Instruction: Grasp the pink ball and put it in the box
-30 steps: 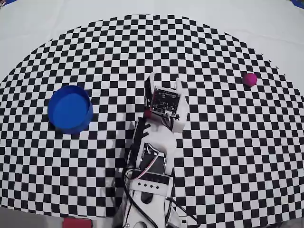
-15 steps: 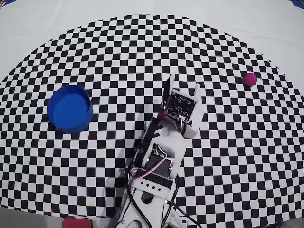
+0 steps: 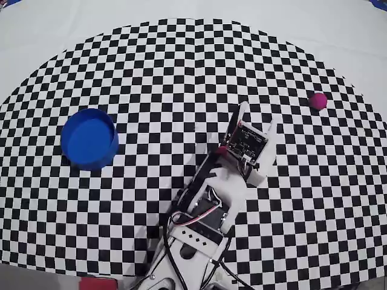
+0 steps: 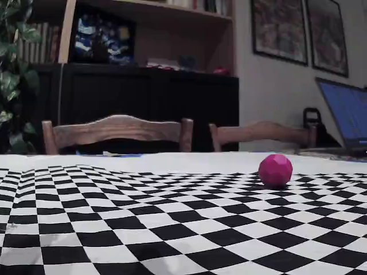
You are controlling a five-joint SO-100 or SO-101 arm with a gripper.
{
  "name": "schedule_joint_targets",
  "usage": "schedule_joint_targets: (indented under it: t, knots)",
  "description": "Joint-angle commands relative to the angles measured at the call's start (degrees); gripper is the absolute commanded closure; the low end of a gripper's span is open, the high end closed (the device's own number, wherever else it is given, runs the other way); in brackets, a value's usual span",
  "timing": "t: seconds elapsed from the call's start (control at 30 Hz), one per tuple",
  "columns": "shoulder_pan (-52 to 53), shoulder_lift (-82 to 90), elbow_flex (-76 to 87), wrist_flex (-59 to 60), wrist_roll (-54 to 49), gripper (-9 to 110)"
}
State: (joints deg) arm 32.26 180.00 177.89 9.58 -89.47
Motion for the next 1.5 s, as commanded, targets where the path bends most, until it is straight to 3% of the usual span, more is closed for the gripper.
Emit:
schedule_joint_targets:
  t: [0.0,0.63,1.47]
  knots:
    - [1.7,0.4,0.4,-1.1,-0.6,81]
    - [10.5,-0.3,0.4,-1.2,-0.6,80]
    - [11.2,-3.9,0.4,-0.2,0.0,78]
